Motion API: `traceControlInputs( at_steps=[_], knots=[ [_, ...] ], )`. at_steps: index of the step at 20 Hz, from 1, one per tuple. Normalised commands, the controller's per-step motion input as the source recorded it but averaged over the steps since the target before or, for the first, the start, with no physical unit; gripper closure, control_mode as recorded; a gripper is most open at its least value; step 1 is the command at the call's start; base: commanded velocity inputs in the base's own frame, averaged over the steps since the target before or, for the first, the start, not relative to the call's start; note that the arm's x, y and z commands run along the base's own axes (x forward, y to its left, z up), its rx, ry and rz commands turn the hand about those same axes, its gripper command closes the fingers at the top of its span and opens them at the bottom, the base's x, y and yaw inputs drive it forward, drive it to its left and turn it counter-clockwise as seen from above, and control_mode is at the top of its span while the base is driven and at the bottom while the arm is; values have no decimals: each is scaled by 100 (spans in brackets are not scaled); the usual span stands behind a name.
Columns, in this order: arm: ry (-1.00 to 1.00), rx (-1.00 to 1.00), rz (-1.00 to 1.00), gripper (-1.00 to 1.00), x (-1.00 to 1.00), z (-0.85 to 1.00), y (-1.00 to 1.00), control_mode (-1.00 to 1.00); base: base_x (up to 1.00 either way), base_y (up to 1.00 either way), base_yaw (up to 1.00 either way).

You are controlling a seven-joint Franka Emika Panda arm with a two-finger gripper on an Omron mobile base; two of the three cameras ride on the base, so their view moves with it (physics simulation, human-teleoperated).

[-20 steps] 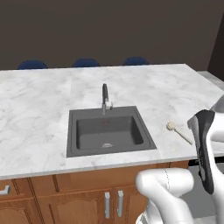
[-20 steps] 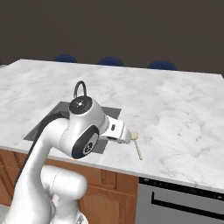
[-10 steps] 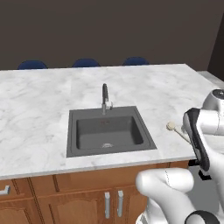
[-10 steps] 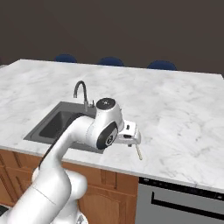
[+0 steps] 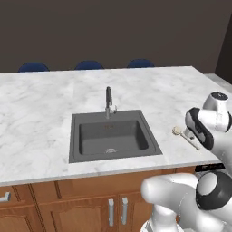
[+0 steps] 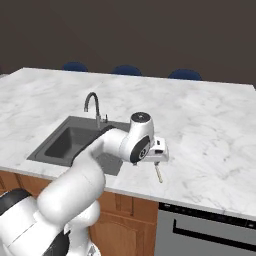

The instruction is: Grab the spray bottle from the cabinet, then place it next to the cutting board for sanitizing. Then grab the dish brush from the countertop next to the sink and place it next to the cutting board.

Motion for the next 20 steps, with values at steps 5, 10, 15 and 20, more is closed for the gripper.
traceControlInputs(
  at_steps=[5, 10, 15, 20],
  knots=[
    [3, 0, 0, -100, 54, -19, -2, -100, 0, 0, 0],
    [0, 0, 0, -100, 48, -30, 0, -100, 0, 0, 0],
    [0, 0, 0, -100, 34, -40, -5, -100, 0, 0, 0],
    [0, 0, 1, -100, 32, -39, -22, -100, 0, 0, 0]
  ],
)
